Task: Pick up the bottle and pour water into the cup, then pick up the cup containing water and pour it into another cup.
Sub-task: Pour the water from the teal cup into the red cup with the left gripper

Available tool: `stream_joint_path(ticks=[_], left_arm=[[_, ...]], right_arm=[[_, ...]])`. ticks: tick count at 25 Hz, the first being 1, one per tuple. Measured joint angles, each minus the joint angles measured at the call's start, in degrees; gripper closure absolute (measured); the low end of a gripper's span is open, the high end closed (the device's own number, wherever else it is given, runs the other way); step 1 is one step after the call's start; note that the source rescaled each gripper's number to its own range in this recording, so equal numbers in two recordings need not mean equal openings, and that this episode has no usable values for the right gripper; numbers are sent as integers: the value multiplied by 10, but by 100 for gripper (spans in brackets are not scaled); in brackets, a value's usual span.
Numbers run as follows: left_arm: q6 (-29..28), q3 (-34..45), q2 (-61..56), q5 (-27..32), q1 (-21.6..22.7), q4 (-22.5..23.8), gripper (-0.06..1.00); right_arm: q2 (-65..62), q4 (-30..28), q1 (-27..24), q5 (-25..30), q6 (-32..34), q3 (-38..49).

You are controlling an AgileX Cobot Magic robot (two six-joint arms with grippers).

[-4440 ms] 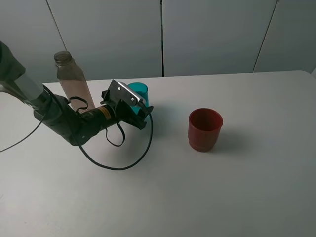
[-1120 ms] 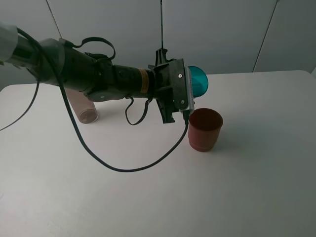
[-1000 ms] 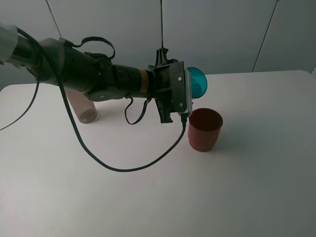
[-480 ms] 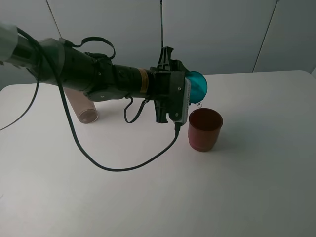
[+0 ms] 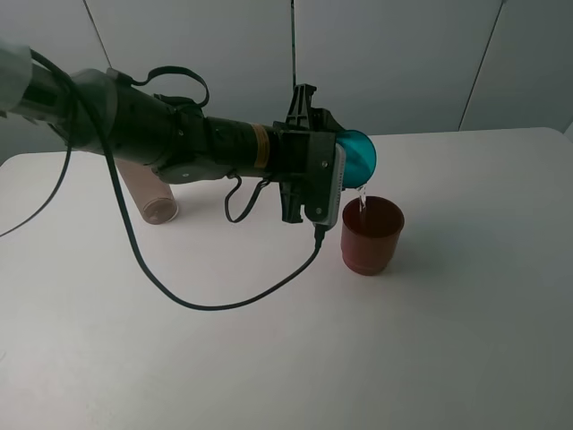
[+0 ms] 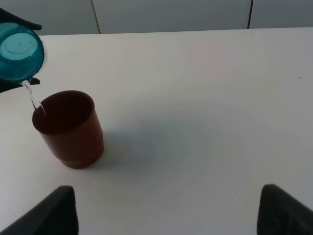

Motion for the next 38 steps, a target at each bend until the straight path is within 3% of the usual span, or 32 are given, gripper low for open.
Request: stream_joint_path(ticks=[15, 38], left_arm=[[75, 0, 0, -22, 0, -10, 70], [127, 0, 1, -56, 0, -73, 70]], right_arm=[[0, 0, 0, 0, 0, 0], [0, 0, 0, 0, 4, 0]])
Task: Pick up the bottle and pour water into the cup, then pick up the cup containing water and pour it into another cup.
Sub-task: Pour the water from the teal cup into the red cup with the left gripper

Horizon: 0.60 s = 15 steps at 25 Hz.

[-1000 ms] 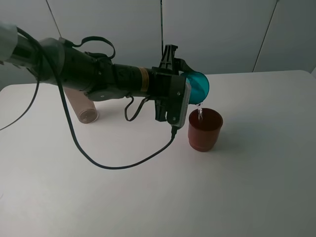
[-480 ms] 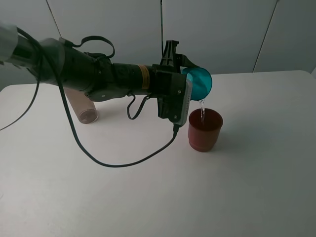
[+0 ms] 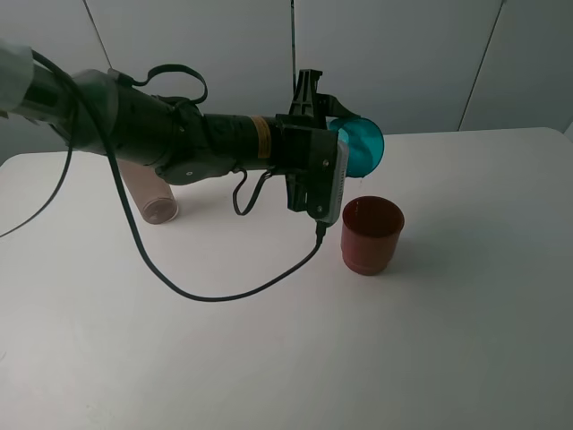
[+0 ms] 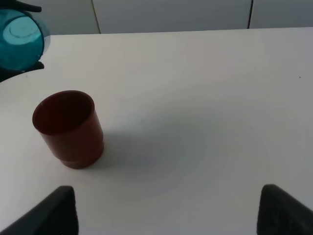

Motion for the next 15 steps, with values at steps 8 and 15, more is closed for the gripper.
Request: stream_joint_path(ticks=[8, 15], left_arm=[[52, -1, 2, -5, -5, 0, 70], [62, -18, 27, -3, -12, -3, 70]], right_arm=[[0, 0, 0, 0, 0, 0], [0, 0, 0, 0, 0, 0]])
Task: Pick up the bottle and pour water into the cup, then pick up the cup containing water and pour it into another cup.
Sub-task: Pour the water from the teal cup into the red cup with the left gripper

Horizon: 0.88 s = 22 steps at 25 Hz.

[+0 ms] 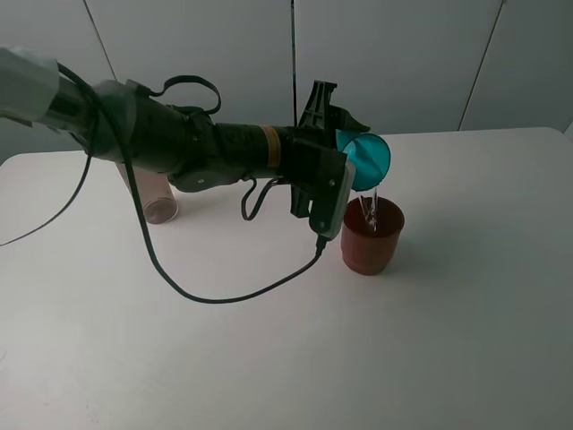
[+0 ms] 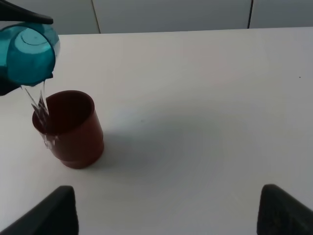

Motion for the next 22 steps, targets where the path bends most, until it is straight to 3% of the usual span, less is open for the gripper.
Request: stream_joint_path(ticks=[22], left_arm=[[48, -33, 11, 8, 2, -16, 70]], right_arm=[[0, 0, 0, 0, -4, 0]])
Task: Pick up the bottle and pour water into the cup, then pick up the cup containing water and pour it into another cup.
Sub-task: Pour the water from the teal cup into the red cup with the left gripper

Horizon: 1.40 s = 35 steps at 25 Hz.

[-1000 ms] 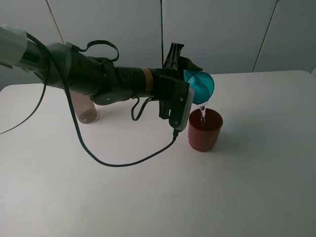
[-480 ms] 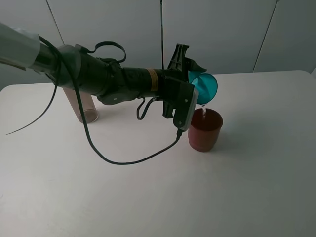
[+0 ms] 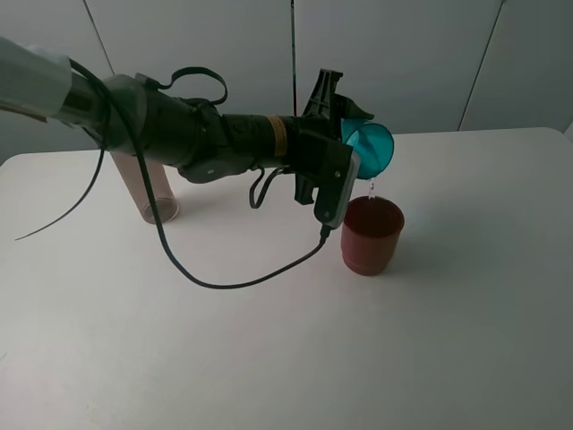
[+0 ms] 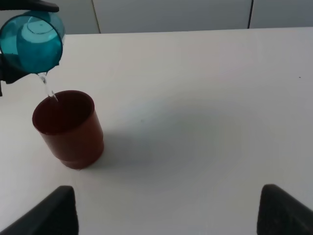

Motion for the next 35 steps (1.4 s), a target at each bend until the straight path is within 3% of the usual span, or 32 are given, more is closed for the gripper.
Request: stream_joint_path(ticks=[35], left_arm=[[175, -2, 0, 11, 0, 2, 70]], right_arm=[[0, 0, 0, 0, 4, 0]])
